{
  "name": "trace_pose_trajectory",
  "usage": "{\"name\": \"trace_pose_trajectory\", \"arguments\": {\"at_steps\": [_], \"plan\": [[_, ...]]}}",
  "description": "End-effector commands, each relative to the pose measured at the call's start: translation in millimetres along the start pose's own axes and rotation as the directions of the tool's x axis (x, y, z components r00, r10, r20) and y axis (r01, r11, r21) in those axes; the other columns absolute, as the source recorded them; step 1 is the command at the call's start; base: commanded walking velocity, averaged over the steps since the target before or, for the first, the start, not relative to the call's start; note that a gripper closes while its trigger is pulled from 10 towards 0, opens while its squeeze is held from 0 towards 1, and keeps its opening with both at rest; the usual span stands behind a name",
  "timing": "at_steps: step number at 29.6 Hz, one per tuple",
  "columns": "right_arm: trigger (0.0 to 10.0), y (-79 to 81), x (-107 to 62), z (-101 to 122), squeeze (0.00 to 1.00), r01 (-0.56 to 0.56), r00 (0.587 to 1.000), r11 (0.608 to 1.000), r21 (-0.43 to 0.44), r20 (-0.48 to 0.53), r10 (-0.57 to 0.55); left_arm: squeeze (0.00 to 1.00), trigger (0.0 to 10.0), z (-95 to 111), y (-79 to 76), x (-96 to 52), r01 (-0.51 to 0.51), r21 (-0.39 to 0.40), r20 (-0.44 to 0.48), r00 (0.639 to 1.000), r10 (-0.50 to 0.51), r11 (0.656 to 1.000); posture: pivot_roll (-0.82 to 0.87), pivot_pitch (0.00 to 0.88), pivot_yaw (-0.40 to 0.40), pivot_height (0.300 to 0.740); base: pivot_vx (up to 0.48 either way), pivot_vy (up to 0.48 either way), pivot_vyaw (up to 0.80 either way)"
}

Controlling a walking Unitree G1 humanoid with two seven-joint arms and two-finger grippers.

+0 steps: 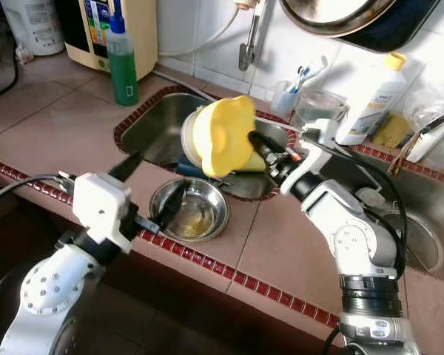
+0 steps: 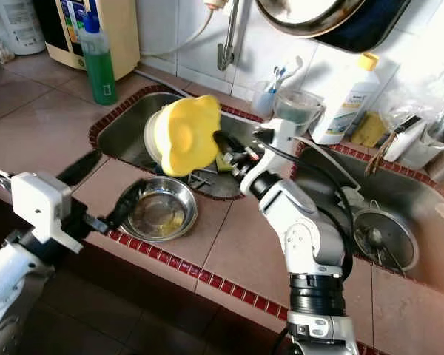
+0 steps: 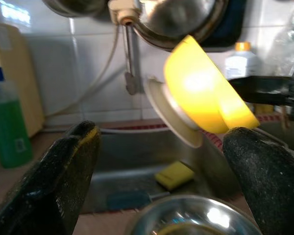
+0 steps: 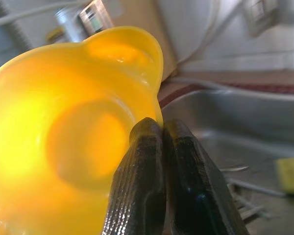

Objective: Kitchen organization

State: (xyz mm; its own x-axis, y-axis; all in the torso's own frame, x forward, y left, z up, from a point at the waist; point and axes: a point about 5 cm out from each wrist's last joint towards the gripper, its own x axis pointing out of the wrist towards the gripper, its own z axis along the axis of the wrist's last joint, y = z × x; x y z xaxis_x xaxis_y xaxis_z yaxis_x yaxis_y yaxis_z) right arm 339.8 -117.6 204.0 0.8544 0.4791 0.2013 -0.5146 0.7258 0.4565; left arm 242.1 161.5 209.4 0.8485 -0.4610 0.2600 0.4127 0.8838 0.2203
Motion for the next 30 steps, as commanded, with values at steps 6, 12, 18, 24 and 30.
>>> {"name": "trace_pose_trajectory", "arguments": {"at_steps": [6, 12, 18, 24, 30], "plan": [[10.0, -10.7, -3.1, 22, 0.0, 0.13, 0.979, 0.986, -0.1, 0.167, -0.113, 0.0, 10.0, 3, 21.4, 24.9, -0.112, 0.004, 0.055, 0.992, 0.112, 0.994, -0.13, 0.083, -0.08, 0.74, 0.0, 0.0, 0.0], [10.0, -10.0, -7.1, 35, 0.0, 0.214, 0.951, 0.944, -0.252, 0.274, -0.142, 0.0, 10.0, 0, 21.7, 42.5, -0.149, -0.044, 0.068, 0.986, 0.151, 0.988, -0.14, 0.08, -0.064, 0.74, 0.0, 0.0, 0.0], [10.0, -12.6, -16.5, 30, 0.0, 0.298, 0.925, 0.89, -0.344, 0.334, -0.18, 0.0, 10.0, -12, 14.8, 50.3, -0.181, -0.108, 0.041, 0.982, 0.186, 0.978, -0.15, 0.077, -0.057, 0.74, 0.0, 0.0, 0.0], [10.0, -15.1, -28.6, 19, 0.0, 0.39, 0.893, 0.812, -0.433, 0.391, -0.221, 0.0, 10.0, -24, 11.6, 52.0, -0.242, -0.143, 0.004, 0.969, 0.245, 0.96, -0.16, 0.069, -0.049, 0.74, 0.0, 0.0, 0.0], [10.0, -14.3, -41.3, 6, 0.0, 0.445, 0.872, 0.763, -0.468, 0.419, -0.252, 0.0, 10.0, -34, 5.7, 49.7, -0.271, -0.135, -0.003, 0.962, 0.273, 0.953, -0.17, 0.059, -0.041, 0.74, 0.0, 0.0, 0.0]]}}
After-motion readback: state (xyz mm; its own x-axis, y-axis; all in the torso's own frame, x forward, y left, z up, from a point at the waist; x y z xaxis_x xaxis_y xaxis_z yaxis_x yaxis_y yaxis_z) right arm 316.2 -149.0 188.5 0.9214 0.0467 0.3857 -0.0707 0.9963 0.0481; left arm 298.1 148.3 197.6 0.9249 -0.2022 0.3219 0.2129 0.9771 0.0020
